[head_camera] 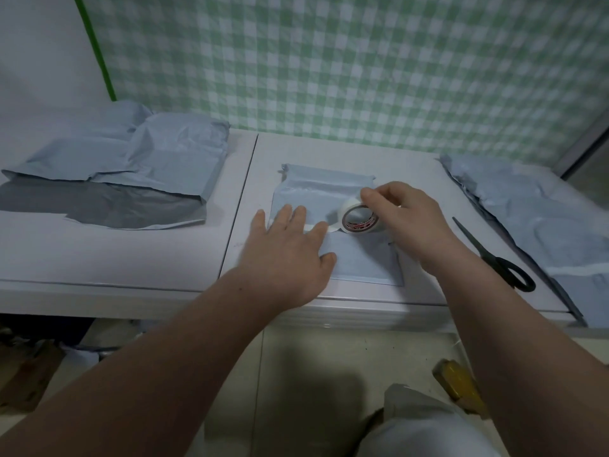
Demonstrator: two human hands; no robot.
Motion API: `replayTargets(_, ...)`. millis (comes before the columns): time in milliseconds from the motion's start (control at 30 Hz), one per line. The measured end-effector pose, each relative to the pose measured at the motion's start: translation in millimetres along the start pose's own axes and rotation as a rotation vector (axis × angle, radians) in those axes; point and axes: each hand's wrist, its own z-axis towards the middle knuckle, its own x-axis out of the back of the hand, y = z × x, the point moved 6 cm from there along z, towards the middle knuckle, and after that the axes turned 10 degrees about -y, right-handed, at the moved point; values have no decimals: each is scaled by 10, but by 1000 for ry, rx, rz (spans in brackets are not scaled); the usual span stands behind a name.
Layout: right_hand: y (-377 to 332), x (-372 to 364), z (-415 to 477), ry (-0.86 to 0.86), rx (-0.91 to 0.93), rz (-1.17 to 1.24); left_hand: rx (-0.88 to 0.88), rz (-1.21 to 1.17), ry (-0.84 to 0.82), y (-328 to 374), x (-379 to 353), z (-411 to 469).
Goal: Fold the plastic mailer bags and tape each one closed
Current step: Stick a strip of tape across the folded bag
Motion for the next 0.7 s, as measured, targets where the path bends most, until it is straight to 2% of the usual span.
replayTargets(100, 80, -79, -24, -64, -56, 214, -78, -44, 47, 109, 51, 44)
replayTargets(167, 118, -125, -30, -82, -73, 260, -103, -117, 39, 161, 29, 73)
replayTargets(700, -69, -169, 52, -224, -65, 222, -110, -107, -9, 191, -100, 82)
